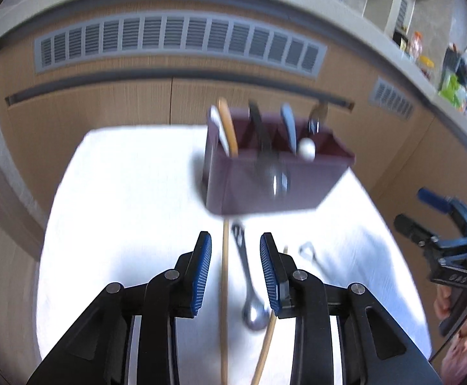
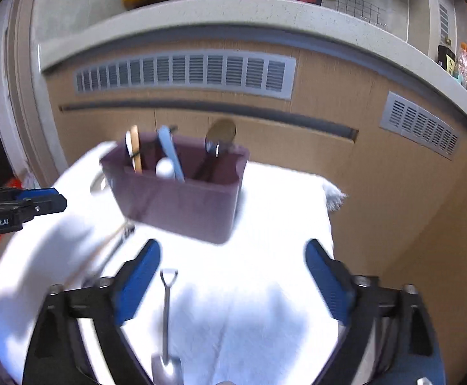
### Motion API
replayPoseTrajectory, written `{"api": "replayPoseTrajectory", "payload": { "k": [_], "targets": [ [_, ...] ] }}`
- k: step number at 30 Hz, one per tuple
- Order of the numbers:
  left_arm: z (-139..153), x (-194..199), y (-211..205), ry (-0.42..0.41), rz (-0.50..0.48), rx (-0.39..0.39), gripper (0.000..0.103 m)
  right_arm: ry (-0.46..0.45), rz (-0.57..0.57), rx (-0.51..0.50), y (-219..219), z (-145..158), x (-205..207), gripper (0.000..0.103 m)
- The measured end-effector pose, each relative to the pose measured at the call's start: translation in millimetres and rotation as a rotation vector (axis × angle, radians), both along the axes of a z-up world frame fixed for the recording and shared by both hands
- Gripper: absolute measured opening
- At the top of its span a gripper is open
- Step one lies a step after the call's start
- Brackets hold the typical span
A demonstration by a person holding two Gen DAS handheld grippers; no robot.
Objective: Organize utensils
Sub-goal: 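Open both tools over the maroon caddy to drop both spoons, then move both open tools down toward the remaining utensils on the towel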
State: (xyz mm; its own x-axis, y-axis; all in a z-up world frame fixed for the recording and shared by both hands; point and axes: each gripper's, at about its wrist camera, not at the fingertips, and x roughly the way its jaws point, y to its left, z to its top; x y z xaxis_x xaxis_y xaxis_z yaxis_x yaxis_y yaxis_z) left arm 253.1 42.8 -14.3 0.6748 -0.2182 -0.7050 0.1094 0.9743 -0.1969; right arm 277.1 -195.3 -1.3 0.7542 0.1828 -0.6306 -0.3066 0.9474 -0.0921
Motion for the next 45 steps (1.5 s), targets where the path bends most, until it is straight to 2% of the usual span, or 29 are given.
{"api": "replayPoseTrajectory", "payload": {
  "k": [4,8,13,16,18,19,20,22,23,24,26,28,33,37,38,45],
  "targets": [
    [-28,-19,-5,0.054,-0.011,0.048,0.046,0.035,0.015,0.005,-3,-15,-12,0.103],
    [-49,-31,-1,0.109,-0.004,0.036,0.049,0.093,0.001,-0.037,4,-34,-15,0.103],
    [-59,-37,8,0.123,0.022,0.057,0.055,0.126,0.023,-0.029,16,-50,-21,0.103],
    [-60,-40,19,0.119,0.051,0.058,0.059,0.139,0.055,0.040,28,-52,-24,0.103],
    [-59,-43,28,0.106,0.083,0.058,0.067,0.207,0.120,0.106,41,-55,-22,0.103],
    [-57,-45,32,0.099,0.096,0.055,0.071,0.247,0.137,0.106,50,-59,-19,0.103],
    [-56,-47,38,0.090,0.110,0.048,0.072,0.283,0.141,0.088,60,-64,-15,0.101],
    [-53,-48,47,0.082,0.127,0.031,0.073,0.312,0.123,0.073,76,-71,-10,0.084],
    [-53,-50,52,0.081,0.136,0.021,0.073,0.336,0.118,0.078,83,-74,-7,0.072],
    [-53,-49,56,0.081,0.143,0.016,0.073,0.359,0.122,0.088,89,-77,-5,0.066],
    [-52,-50,64,0.081,0.162,0.005,0.073,0.411,0.150,0.117,104,-83,-3,0.066],
    [-54,-51,70,0.086,0.181,-0.006,0.074,0.416,0.165,0.088,118,-87,-8,0.066],
    [-61,-48,77,0.112,0.194,-0.043,0.074,0.335,0.204,-0.110,146,-95,-25,0.066],
    [-64,-45,68,0.126,0.170,-0.040,0.074,0.344,0.224,-0.132,133,-93,-33,0.067],
    [-65,-43,64,0.130,0.160,-0.039,0.074,0.341,0.221,-0.134,126,-93,-36,0.070],
    [-68,-25,25,0.167,0.058,-0.016,0.074,0.310,0.154,-0.134,76,-91,-40,0.072]
  ]
}}
